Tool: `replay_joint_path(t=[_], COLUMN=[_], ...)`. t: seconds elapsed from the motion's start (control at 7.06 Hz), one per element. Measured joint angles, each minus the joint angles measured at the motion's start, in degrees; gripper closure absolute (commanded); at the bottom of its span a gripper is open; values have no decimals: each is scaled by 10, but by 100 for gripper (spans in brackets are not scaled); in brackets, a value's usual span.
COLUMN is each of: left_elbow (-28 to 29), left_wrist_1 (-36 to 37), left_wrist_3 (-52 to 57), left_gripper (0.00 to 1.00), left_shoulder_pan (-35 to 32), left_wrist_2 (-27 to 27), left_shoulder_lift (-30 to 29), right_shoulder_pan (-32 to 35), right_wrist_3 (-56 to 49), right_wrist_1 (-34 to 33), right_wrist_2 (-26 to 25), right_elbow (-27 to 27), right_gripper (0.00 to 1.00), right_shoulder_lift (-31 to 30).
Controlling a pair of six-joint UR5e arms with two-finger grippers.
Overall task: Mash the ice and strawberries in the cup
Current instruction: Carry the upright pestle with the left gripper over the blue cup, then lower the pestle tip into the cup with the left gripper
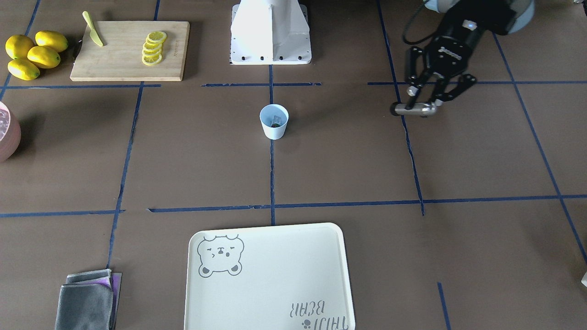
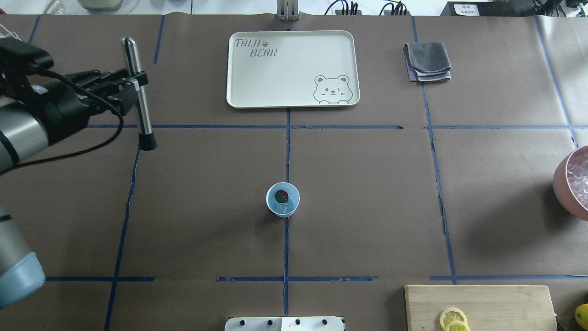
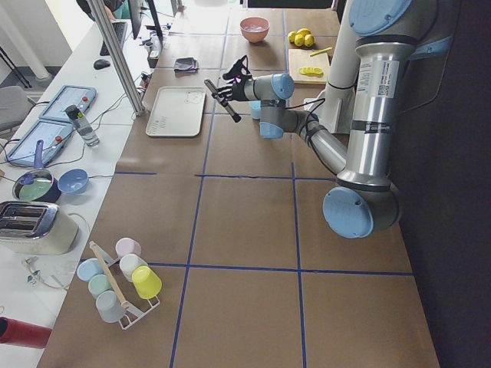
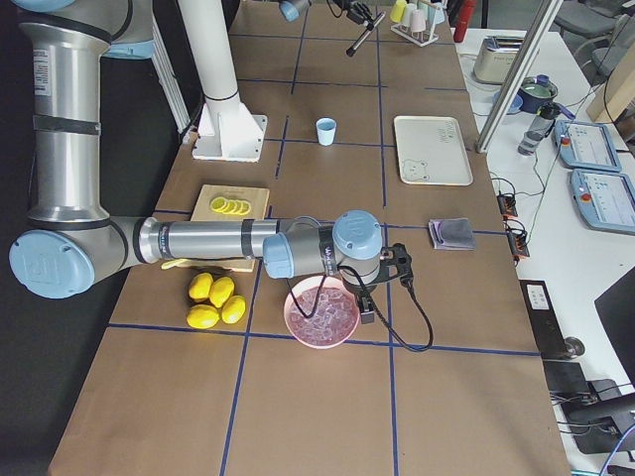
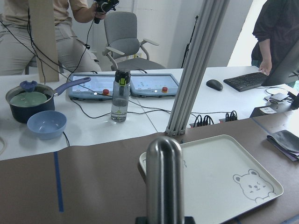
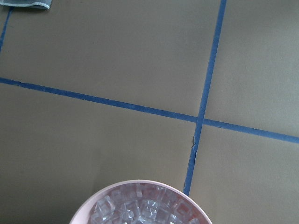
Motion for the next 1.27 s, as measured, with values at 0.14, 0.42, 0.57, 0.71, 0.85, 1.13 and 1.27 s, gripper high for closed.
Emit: replay_joint_path(t=[0.14,0.42,0.57,0.71,0.85,1.13,1.27], left_elbow=[9,56,114,168,211,240,247], left_wrist_1=[-11,-83,-149,-222,-287,-342,-352], left_wrist_3=[47,108,122,136,144,147,148], left_gripper=[100,100,100,100,100,100,100], left_shoulder_pan=[57,100,108,119,130,158,175], left_wrist_2=[67,117,131,142,146,150,156], left_shoulder_lift=[-38,-91,-117,-134,-151,-182,-187], right_shoulder_pan=[0,0,0,0,0,0,0], right_wrist_3=[0,0,0,0,0,0,0], right_wrist_1=[0,-1,-1,-1,-1,-1,0], right_wrist_2=[0,0,0,0,0,0,0], right_elbow=[0,-1,-1,-1,-1,0,0], right_gripper=[0,0,0,0,0,0,0], right_shoulder_lift=[1,3,3,3,3,3,3])
